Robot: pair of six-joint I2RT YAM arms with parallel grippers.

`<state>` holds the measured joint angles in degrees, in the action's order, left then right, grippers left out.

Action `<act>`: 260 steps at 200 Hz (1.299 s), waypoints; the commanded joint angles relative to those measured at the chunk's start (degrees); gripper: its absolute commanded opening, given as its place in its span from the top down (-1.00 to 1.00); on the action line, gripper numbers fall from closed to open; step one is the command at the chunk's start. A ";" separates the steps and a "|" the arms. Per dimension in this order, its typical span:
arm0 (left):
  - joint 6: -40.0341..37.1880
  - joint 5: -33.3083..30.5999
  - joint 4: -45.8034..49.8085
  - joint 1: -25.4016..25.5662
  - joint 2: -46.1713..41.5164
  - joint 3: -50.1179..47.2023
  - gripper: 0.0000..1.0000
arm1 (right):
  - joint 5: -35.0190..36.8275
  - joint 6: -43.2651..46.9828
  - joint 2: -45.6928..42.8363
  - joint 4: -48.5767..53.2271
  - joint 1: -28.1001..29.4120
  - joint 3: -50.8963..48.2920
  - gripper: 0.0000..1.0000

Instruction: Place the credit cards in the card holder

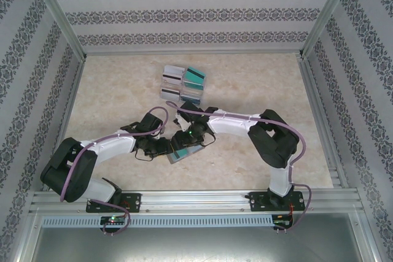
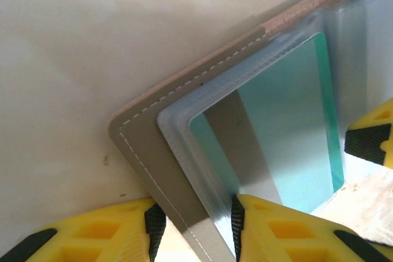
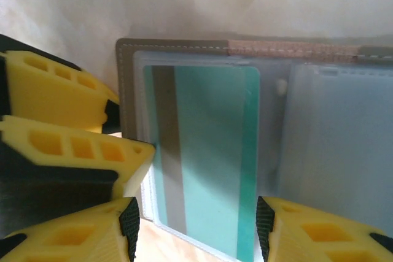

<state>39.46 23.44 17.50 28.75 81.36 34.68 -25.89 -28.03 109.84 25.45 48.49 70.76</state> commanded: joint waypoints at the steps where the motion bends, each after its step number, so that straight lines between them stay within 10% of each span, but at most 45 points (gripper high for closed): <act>1: -0.87 -0.23 -6.15 0.34 2.18 -2.01 0.20 | 3.57 0.96 1.95 1.98 -0.40 1.75 -0.11; 260: -1.63 0.20 -6.48 0.34 2.54 4.76 0.20 | 11.11 0.66 -0.45 -0.45 -5.20 -3.65 -0.10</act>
<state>39.40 23.97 17.63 28.77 82.56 36.62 -15.88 -27.00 108.38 25.04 44.10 68.23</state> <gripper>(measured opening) 0.400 0.553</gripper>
